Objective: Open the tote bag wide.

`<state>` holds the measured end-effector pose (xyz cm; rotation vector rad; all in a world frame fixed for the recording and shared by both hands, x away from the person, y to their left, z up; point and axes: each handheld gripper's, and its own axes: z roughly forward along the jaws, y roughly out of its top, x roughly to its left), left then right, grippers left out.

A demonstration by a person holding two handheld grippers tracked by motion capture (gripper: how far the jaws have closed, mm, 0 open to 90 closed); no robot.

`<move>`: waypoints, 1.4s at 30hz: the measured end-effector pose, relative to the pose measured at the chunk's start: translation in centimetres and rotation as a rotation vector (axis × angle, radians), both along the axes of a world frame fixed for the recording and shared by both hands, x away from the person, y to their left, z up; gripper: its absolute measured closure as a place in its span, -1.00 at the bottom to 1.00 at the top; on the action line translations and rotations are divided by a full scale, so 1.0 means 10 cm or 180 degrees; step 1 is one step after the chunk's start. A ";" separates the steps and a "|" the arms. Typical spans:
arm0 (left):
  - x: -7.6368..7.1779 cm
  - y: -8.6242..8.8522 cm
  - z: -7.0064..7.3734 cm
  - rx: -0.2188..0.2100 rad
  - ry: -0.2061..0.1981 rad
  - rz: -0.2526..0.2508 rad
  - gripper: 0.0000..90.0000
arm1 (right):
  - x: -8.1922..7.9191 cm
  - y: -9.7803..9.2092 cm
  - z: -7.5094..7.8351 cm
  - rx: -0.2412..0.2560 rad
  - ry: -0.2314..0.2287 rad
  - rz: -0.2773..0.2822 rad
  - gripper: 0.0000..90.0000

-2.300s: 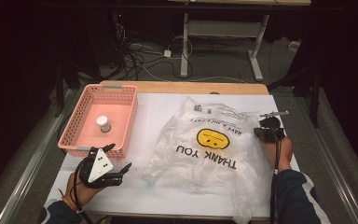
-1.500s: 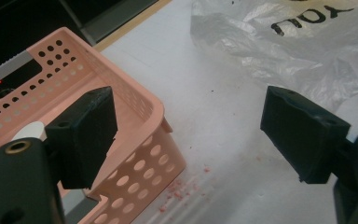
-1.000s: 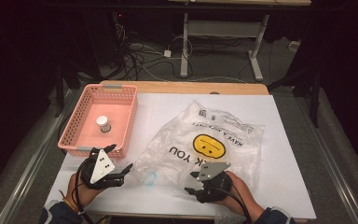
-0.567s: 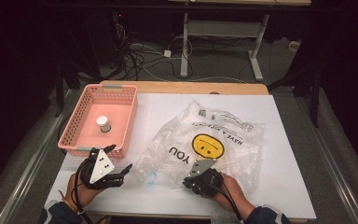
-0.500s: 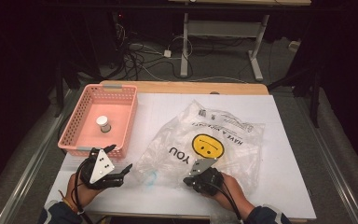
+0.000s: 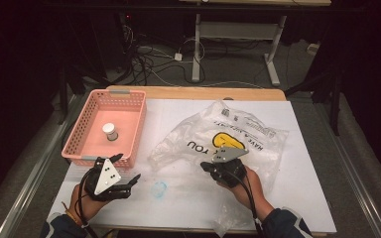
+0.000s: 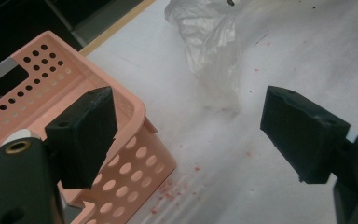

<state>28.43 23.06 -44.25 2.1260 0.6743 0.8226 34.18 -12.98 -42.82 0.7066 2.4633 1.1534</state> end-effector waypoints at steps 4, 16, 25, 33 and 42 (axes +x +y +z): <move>0.00 0.00 0.00 0.0002 0.0006 0.0004 -0.59 | 0.00 -0.07 0.23 0.0067 -0.0185 -0.0084 1.00; 0.04 0.02 0.02 -0.0029 0.0005 0.0059 -0.60 | 0.14 -0.15 0.29 0.0100 -0.0064 -0.0128 0.97; 0.02 0.01 0.01 -0.0001 0.0018 0.0019 -0.60 | 0.19 -0.03 0.03 -0.0026 0.0136 -0.0072 1.00; 0.02 -0.01 0.00 0.0027 0.0035 -0.0006 -0.60 | 0.11 0.08 -0.01 -0.0124 0.0071 0.0028 1.00; 0.01 -0.02 0.00 0.0044 0.0037 -0.0039 -0.60 | 0.09 0.18 -0.03 -0.0132 -0.0046 0.0062 1.00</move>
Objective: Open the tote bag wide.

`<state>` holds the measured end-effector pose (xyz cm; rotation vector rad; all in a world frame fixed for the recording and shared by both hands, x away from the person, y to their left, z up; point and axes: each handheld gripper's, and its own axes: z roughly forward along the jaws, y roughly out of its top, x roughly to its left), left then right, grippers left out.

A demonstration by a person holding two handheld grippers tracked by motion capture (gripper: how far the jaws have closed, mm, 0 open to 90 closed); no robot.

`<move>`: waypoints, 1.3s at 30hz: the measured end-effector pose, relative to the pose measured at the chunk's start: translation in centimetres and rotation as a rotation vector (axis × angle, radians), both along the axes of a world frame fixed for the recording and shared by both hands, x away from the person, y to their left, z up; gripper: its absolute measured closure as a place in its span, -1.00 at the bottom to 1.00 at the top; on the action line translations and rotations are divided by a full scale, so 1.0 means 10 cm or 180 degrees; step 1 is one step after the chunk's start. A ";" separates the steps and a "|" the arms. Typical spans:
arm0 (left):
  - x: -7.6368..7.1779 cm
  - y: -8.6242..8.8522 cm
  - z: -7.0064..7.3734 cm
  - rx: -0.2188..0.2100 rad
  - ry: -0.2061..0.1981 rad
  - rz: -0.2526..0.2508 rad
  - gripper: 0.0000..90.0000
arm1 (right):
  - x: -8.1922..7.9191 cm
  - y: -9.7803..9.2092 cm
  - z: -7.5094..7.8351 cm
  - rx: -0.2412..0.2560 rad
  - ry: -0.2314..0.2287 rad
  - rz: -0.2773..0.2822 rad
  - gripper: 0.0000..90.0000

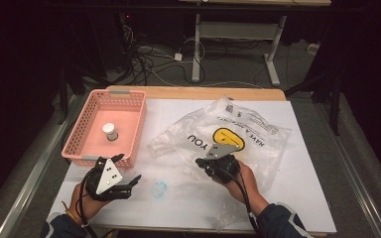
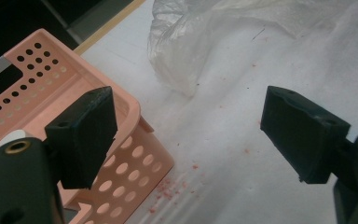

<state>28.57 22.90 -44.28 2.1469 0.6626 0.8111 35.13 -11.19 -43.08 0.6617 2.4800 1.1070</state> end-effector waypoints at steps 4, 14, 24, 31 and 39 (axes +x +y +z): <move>0.00 0.01 0.00 0.0007 0.0009 0.0003 -0.60 | -0.01 0.02 0.01 -0.0006 -0.0098 -0.0045 0.15; 0.01 -0.01 -0.02 0.0023 0.0038 -0.0026 -0.60 | 0.17 0.32 -0.29 -0.0499 0.0191 0.0072 -0.11; 0.00 0.00 -0.02 0.0052 0.0052 -0.0035 -0.60 | 0.28 0.29 -0.42 -0.0395 0.0537 0.0121 1.00; 0.00 0.00 -0.02 0.0051 0.0047 -0.0034 -0.60 | 0.26 0.18 -0.25 -0.0190 0.0371 0.0004 1.00; 0.03 0.06 0.05 -0.0065 0.0001 0.0043 -0.60 | 0.22 -0.03 0.20 0.0084 -0.0035 -0.0197 1.00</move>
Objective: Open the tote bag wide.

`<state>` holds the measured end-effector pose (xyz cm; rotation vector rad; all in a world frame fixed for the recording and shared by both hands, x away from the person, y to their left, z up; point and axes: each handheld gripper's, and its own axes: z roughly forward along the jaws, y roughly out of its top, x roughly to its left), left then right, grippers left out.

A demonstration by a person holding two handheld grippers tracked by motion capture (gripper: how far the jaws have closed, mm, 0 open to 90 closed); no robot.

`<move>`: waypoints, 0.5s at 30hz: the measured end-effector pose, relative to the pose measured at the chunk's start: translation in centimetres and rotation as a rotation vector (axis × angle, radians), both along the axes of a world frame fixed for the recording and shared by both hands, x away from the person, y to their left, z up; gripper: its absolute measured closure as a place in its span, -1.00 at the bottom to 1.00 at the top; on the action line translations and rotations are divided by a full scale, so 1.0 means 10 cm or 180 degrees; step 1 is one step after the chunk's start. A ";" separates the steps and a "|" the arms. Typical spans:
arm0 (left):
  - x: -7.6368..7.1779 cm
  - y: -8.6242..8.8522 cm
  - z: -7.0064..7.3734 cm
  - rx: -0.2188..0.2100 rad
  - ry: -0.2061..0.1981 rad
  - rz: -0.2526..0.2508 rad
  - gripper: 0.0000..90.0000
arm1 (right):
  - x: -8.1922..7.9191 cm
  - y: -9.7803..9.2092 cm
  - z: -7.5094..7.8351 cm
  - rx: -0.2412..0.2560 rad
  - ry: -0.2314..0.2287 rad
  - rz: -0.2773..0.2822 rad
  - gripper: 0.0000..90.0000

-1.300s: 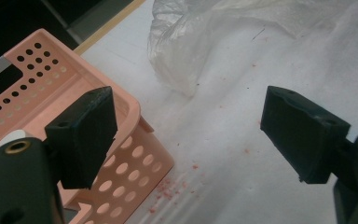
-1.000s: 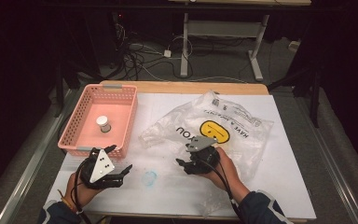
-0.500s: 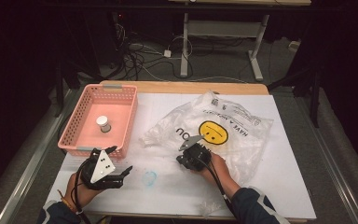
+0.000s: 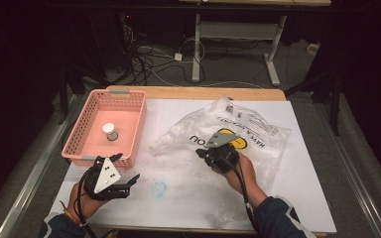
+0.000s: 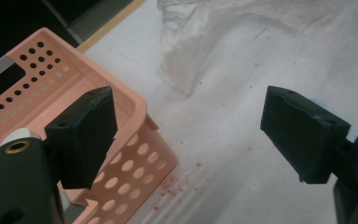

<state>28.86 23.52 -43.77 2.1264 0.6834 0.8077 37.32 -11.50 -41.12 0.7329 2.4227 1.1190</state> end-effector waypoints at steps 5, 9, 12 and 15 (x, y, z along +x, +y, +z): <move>0.05 0.08 0.14 -0.0061 -0.0096 0.0125 -0.60 | 0.08 -0.13 0.20 0.0130 -0.0084 -0.0103 1.00; 0.16 0.21 0.31 -0.0173 -0.0094 0.0300 -0.60 | 0.10 -0.14 0.37 0.0154 -0.0198 -0.0103 1.00; 0.31 0.29 0.42 -0.0153 0.0010 0.0490 -0.60 | 0.14 -0.07 0.42 0.0157 -0.0127 0.0021 1.00; 0.52 0.34 0.45 -0.0073 0.0124 0.0594 -0.60 | 0.19 0.02 0.46 -0.0019 -0.0228 0.0012 1.00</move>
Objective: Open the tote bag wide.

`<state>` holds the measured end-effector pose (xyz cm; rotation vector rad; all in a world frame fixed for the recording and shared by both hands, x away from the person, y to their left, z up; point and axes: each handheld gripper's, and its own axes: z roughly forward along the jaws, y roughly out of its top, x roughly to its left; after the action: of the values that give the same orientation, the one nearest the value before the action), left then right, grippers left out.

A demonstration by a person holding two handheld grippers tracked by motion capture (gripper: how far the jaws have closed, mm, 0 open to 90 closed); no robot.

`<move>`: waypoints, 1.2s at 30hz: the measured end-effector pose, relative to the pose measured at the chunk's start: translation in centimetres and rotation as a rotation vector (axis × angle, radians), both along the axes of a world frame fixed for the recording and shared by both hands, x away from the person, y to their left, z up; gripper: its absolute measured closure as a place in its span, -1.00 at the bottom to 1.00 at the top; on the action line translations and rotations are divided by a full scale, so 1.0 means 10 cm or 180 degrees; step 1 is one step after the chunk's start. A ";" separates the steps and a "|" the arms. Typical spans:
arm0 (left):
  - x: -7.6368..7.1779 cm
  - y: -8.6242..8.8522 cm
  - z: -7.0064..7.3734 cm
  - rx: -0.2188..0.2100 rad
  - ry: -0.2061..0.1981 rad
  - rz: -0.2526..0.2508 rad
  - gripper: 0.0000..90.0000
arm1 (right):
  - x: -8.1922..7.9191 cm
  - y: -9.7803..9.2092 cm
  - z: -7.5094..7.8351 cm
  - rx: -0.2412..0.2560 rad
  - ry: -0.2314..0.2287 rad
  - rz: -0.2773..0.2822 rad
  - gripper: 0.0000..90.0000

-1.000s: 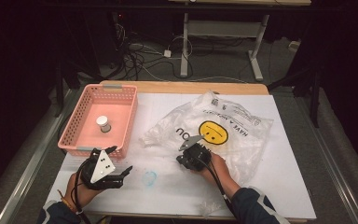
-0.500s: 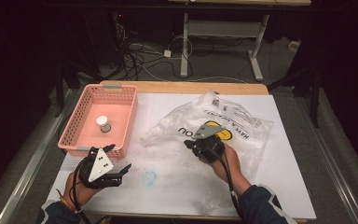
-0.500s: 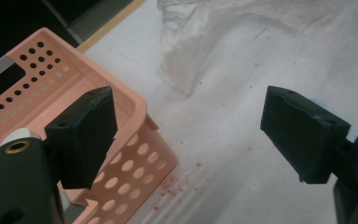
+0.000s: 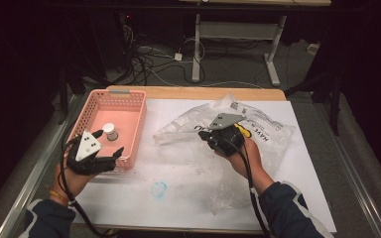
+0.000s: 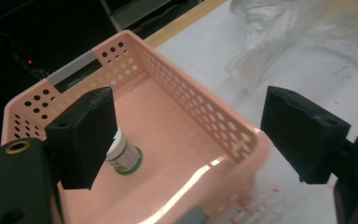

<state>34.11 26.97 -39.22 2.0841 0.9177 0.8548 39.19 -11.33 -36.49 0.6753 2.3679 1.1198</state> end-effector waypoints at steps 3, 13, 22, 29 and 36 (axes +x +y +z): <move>0.25 0.05 0.00 0.0064 0.0210 0.0023 -0.61 | 0.05 -0.05 0.18 0.0287 -0.0051 -0.0048 1.00; 0.94 0.19 -0.12 0.0320 0.0766 0.0381 -0.59 | 0.08 -0.08 0.66 0.0392 -0.0406 -0.0111 1.00; 1.31 0.30 -0.33 0.0304 0.1339 0.0563 -0.51 | 0.10 -0.04 0.58 0.0348 -0.0358 -0.0071 1.00; 1.47 0.35 -0.42 0.0251 0.1725 0.0626 -0.02 | 0.11 -0.04 0.58 0.0332 -0.0359 -0.0076 1.00; 1.46 0.32 -0.41 0.0382 0.1639 0.0568 0.07 | 0.13 -0.07 0.54 0.0348 -0.0317 -0.0087 1.00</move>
<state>48.71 30.18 -43.36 2.4063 1.3648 0.4673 40.48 -12.01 -31.06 0.6707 2.2209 1.2489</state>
